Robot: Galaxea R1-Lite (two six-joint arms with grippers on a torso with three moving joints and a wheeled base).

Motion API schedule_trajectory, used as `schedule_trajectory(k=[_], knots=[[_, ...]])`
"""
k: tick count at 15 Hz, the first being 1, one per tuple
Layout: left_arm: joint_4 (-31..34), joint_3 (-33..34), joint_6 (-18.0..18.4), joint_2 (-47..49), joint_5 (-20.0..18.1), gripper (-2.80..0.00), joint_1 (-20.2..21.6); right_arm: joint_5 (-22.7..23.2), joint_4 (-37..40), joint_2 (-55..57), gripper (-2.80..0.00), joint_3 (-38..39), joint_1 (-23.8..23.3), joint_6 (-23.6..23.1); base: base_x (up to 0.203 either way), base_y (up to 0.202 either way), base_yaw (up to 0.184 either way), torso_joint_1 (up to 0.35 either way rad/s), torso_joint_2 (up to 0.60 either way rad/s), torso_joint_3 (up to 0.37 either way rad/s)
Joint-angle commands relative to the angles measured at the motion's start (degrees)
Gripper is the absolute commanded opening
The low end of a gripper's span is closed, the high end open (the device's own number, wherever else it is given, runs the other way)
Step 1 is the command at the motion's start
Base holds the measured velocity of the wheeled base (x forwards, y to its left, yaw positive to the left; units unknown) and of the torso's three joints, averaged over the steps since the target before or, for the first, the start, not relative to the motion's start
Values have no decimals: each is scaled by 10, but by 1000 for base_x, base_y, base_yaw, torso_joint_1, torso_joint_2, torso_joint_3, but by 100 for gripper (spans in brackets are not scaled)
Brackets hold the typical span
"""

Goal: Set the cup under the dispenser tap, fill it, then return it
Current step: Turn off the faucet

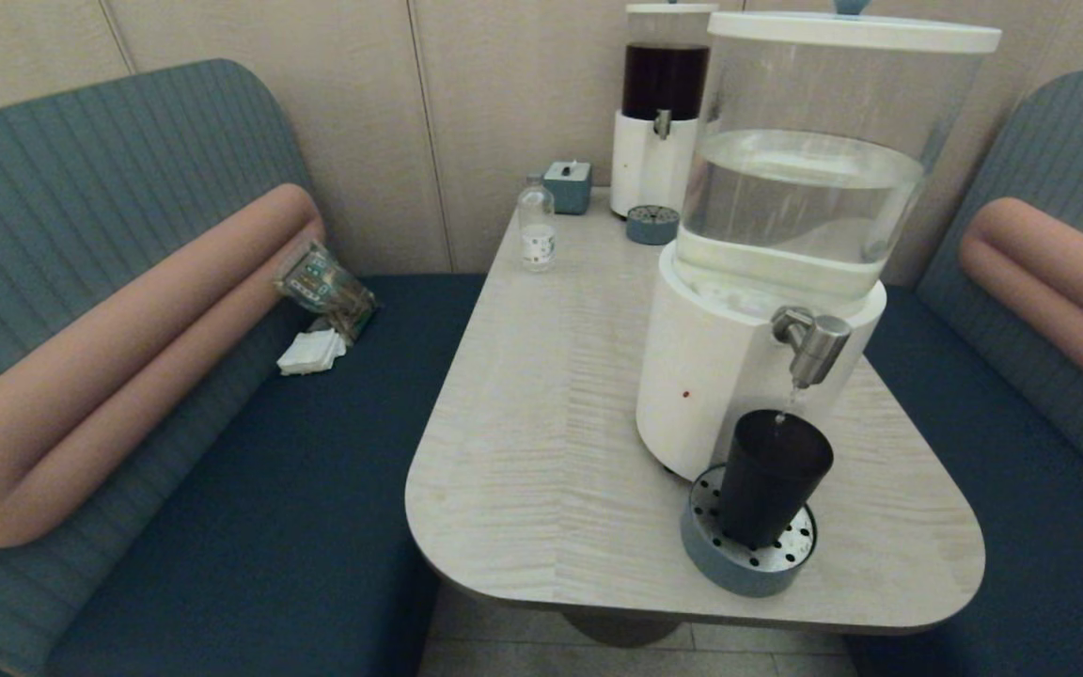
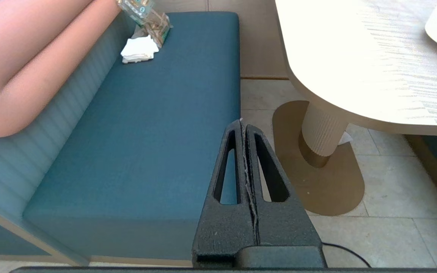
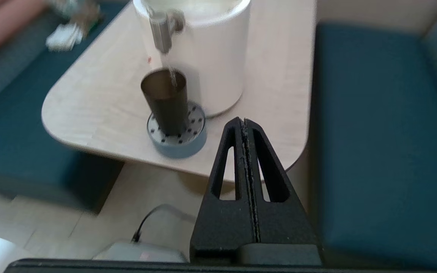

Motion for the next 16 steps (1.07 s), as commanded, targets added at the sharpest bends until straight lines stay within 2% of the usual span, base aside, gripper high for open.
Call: schedule_trajectory(k=[1,4,6,7,10,13,16], knots=[[0,0,0,0,0,-280,0,-1,6,-78,-280,5,-12,-3,0,0,0,0,0,0],[0,0,0,0,0,-280,0,-8,14,-132,-280,18,-4,-17,0,0,0,0,0,0],[0,0,0,0,0,-280,0,-33,7,-168,-280,52,11,-27,0,0,0,0,0,0],[0,0,0,0,0,-280,0,-42,5,-184,-280,69,24,-48,0,0,0,0,0,0],[0,0,0,0,0,-280,0,-64,-12,-229,-280,128,25,-66,0,0,0,0,0,0],[0,0,0,0,0,-280,0,-79,-79,-281,-280,223,25,-74,0,0,0,0,0,0],[0,0,-1,0,0,-280,0,-152,-241,-294,-280,360,25,-63,0,0,0,0,0,0]])
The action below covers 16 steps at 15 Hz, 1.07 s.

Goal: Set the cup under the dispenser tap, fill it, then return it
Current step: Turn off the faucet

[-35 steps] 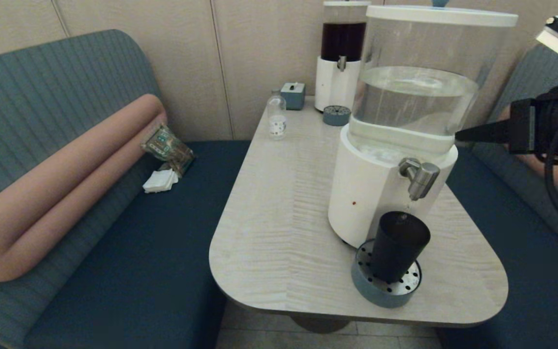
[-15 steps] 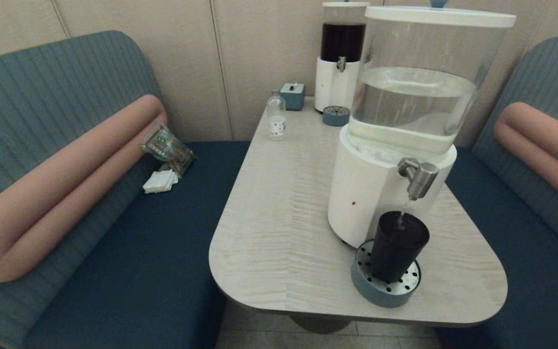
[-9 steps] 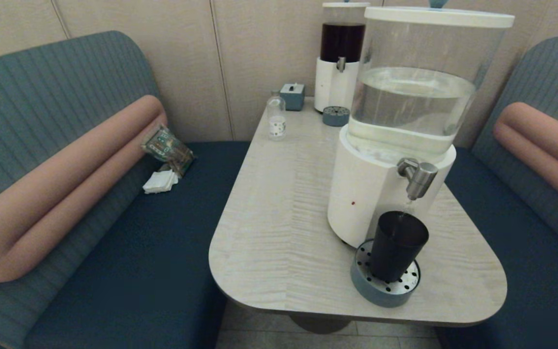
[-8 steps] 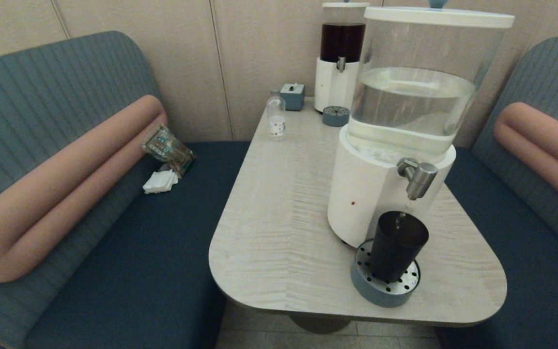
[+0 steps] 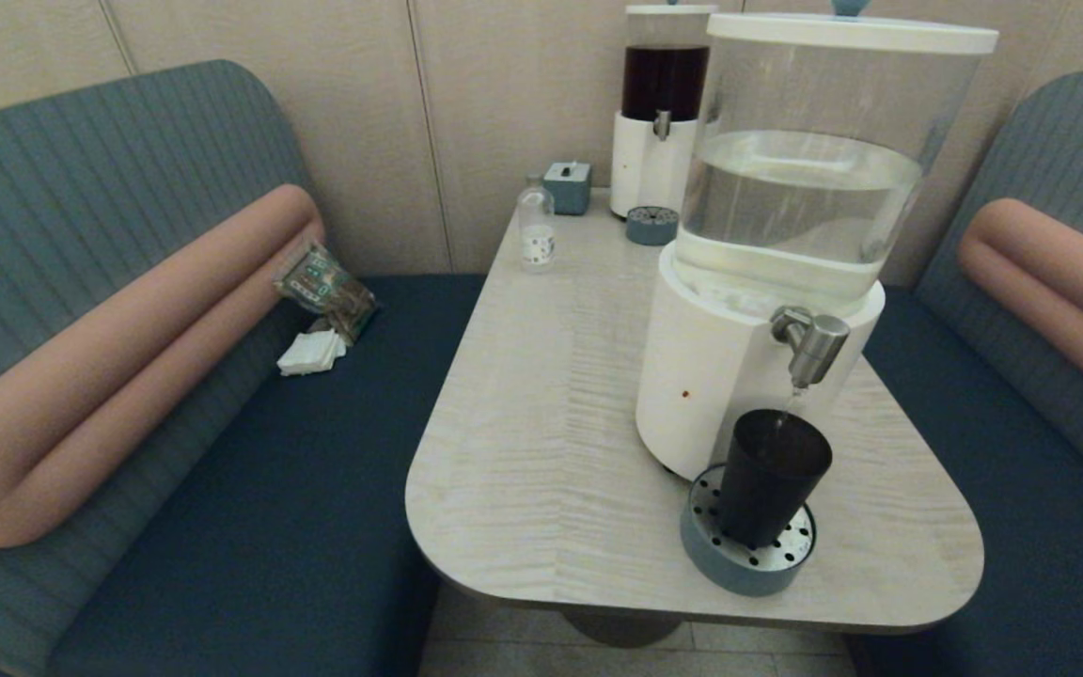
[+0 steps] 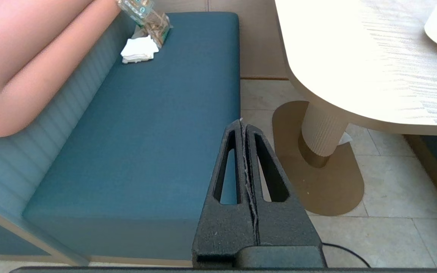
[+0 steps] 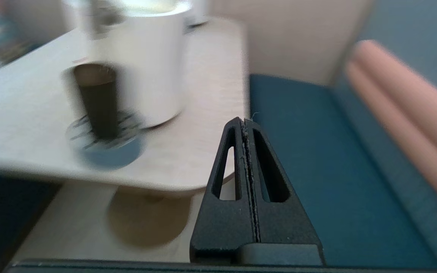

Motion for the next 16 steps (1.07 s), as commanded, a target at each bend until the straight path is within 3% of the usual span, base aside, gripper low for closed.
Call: schedule_trajectory(k=[1,3,7,9,16], knots=[[0,0,0,0,0,-280,0,-28,-129,-18,-280,117,0,-1,0,0,0,0,0,0],[0,0,0,0,0,-280,0,-35,-196,-19,-280,202,0,-4,0,0,0,0,0,0],[0,0,0,0,0,-280,0,-25,-242,-19,-280,301,0,-4,0,0,0,0,0,0],[0,1,0,0,0,-280,0,-7,-273,-19,-280,313,0,-4,0,0,0,0,0,0],[0,1,0,0,0,-280,0,24,-260,-19,-280,316,0,-19,0,0,0,0,0,0]])
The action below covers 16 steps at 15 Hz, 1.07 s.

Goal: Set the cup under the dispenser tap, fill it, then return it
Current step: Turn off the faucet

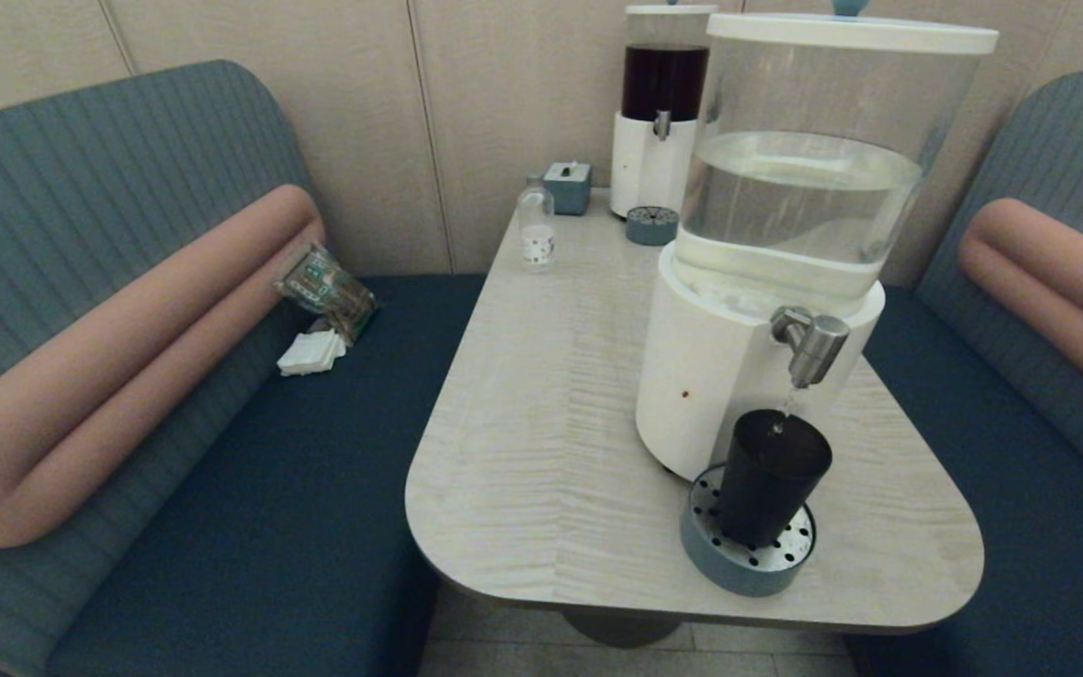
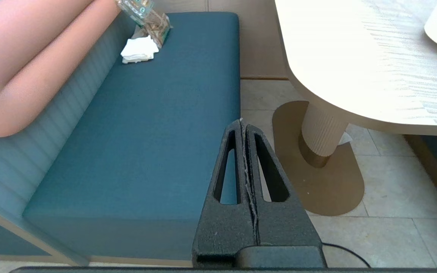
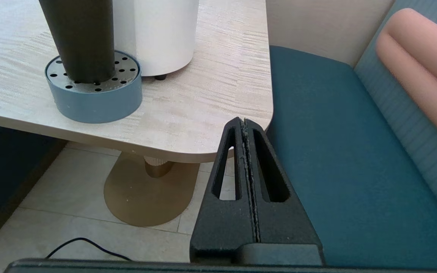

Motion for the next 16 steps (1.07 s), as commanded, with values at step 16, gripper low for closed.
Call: schedule_trajectory(k=[16], knots=[[57,-351,-43,207,-130,-280,-3,17,47,-2,-280,0,0,54,0,0,0,0,0,0]])
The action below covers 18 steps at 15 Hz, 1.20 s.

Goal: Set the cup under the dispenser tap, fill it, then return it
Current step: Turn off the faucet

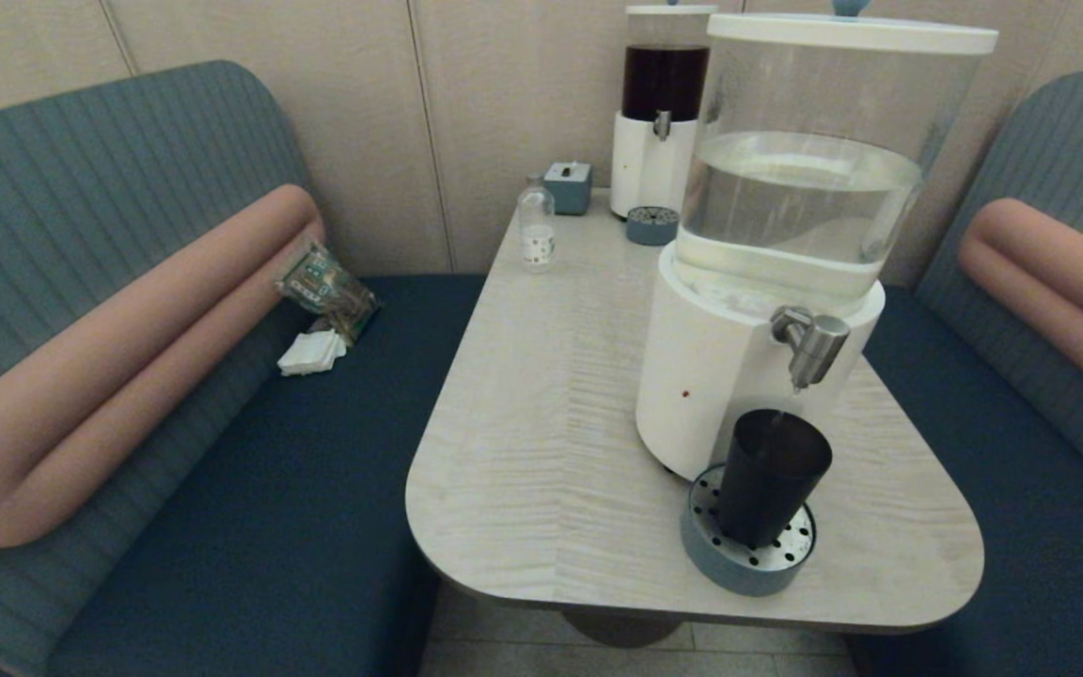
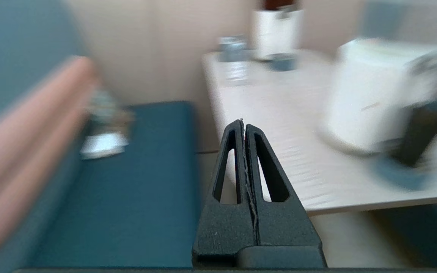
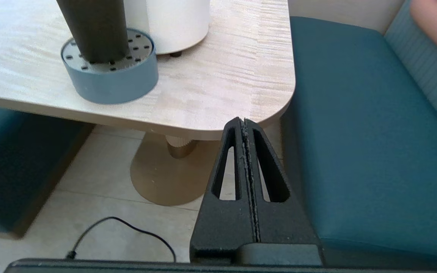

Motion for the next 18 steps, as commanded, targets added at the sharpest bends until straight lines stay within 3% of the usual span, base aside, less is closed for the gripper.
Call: schedule_trajectory(k=[1,3,5,6,8,10,12,13,14,16,17,18], knots=[[1,-86,-47,164,-47,-280,-2,-1,-1,-2,-280,0,0,7,0,0,0,0,0,0],[1,-168,-86,277,-126,-280,-5,-1,-1,-2,-280,0,0,6,0,0,0,0,0,0],[3,-227,-107,378,-265,-280,-9,-1,-1,-2,-280,0,0,6,0,0,0,0,0,0],[2,-252,-112,428,-316,-280,-17,-1,-1,-2,-280,0,0,8,0,0,0,0,0,0],[-2,-317,-114,525,-361,-280,-34,-1,-1,-2,-280,0,0,7,0,0,0,0,0,0],[-6,-409,-87,629,-381,-280,-42,-1,-1,-2,-280,0,0,6,0,0,0,0,0,0],[6,-509,-20,728,-389,-280,-59,-1,-1,-2,-280,0,0,7,0,0,0,0,0,0],[29,-563,39,775,-383,-280,-75,-1,-1,-2,-280,0,0,6,0,0,0,0,0,0],[66,-603,126,811,-360,-280,-101,-1,-1,-2,-280,0,0,8,0,0,0,0,0,0],[189,-684,315,874,-259,-280,-164,-1,-1,-2,-280,0,0,8,0,0,0,0,0,0],[226,-715,359,898,-203,-280,-204,-1,-1,-2,-280,0,0,6,0,0,0,0,0,0],[243,-742,377,917,-161,-280,-248,-1,-1,-2,-280,0,0,6,0,0,0,0,0,0]])
